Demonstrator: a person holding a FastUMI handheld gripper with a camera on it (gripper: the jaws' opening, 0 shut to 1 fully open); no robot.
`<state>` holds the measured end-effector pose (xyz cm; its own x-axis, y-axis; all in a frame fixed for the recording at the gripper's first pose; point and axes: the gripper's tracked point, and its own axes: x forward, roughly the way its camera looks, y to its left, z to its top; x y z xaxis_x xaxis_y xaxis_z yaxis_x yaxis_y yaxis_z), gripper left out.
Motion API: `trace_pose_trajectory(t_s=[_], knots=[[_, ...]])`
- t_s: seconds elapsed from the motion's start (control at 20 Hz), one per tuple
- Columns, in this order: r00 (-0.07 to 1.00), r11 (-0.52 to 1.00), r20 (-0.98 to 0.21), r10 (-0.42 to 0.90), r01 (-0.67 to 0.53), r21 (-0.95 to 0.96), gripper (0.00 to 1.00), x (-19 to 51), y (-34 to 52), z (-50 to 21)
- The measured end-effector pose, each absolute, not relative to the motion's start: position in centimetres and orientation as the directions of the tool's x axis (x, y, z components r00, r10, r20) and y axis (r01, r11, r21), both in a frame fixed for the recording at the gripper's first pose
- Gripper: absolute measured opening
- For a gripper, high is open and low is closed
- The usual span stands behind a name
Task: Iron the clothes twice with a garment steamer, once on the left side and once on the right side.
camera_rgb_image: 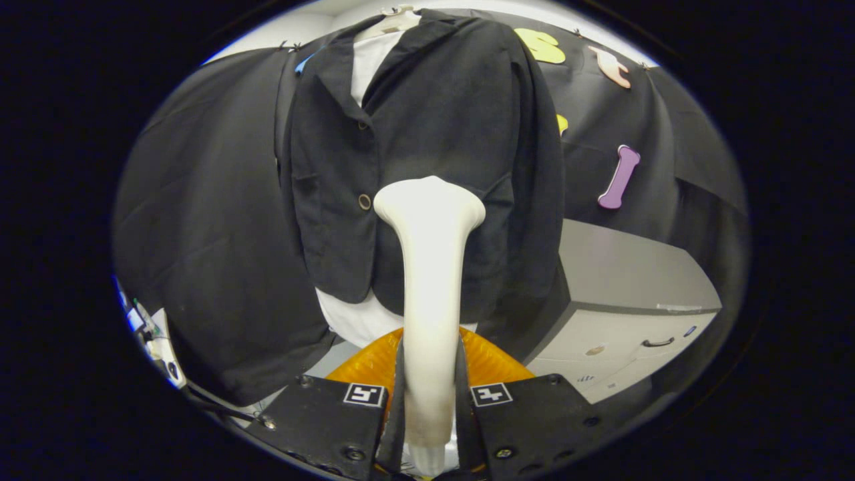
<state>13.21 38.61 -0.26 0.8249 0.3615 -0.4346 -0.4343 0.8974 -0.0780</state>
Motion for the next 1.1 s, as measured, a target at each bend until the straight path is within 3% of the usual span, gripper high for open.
trace_pose_trajectory(t_s=[0.55,1.1], knots=[[0.771,0.896,-0.543,0.332,-0.437,-0.074,0.34,12.4,38.1,-5.9],[0.803,0.894,-0.468,0.368,-0.444,-0.058,0.34,11.1,38.4,-1.0]])
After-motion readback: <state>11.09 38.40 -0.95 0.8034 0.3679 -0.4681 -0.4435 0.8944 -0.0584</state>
